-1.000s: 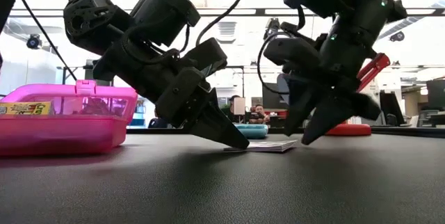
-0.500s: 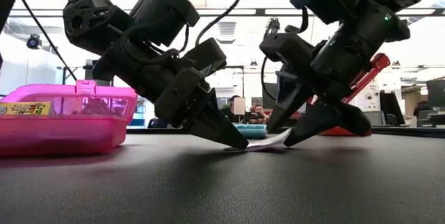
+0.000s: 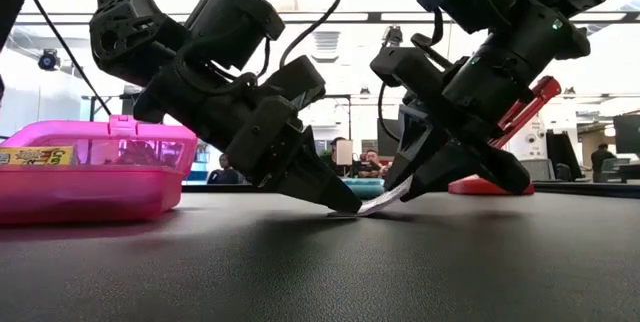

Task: Pack school essentials
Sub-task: Put the white sticky notes into the red supply box

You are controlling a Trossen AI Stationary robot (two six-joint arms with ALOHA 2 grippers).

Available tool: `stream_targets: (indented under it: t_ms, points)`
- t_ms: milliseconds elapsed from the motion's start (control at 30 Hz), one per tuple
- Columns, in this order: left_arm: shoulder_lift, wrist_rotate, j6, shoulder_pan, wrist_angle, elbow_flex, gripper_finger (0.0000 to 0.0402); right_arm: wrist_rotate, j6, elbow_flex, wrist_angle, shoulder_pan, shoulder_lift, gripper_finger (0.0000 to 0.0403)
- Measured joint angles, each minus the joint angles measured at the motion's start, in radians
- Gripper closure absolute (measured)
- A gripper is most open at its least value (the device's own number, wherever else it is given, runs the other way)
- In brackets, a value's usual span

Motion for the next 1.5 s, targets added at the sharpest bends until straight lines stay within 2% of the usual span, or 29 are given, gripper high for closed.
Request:
stream_targets:
  t_ms: [167, 333, 500, 633, 800, 1000, 1200, 1367, 1500]
  points:
    - [-0.054, 0.004, -0.019, 0.000, -0.018, 0.000, 0.0246, 0.001, 0.005, 0.000, -0.006, 0.000, 0.000, 0.0362]
    - [-0.188, 0.075, -0.101, 0.002, -0.090, -0.002, 0.0246, -0.013, -0.005, 0.000, -0.006, 0.000, 0.000, 0.0369]
    - [-0.328, 0.175, -0.102, 0.002, -0.220, -0.014, 0.0246, -0.048, -0.135, 0.007, -0.001, 0.007, -0.008, 0.0370]
    - [-0.409, 0.185, -0.095, 0.003, -0.302, -0.024, 0.0246, -0.113, -0.302, 0.049, 0.001, 0.013, -0.013, 0.0370]
    - [-0.427, 0.206, -0.101, 0.005, -0.301, -0.022, 0.0246, -0.125, -0.578, 0.156, -0.017, 0.029, -0.013, 0.0370]
    - [-0.427, 0.234, -0.101, 0.005, -0.295, -0.020, 0.0246, -0.124, -0.721, 0.311, -0.258, 0.028, -0.002, 0.0370]
    - [-0.426, 0.234, -0.100, 0.006, -0.299, -0.026, 0.0246, -0.123, -0.749, 0.386, -0.387, 0.029, 0.005, 0.0370]
    - [-0.426, 0.222, -0.099, 0.006, -0.347, -0.029, 0.0246, -0.121, -0.712, 0.368, -0.385, 0.029, 0.005, 0.0370]
    - [-0.426, 0.216, -0.099, 0.006, -0.367, -0.038, 0.0246, -0.122, -0.690, 0.318, -0.306, 0.029, 0.005, 0.0370]
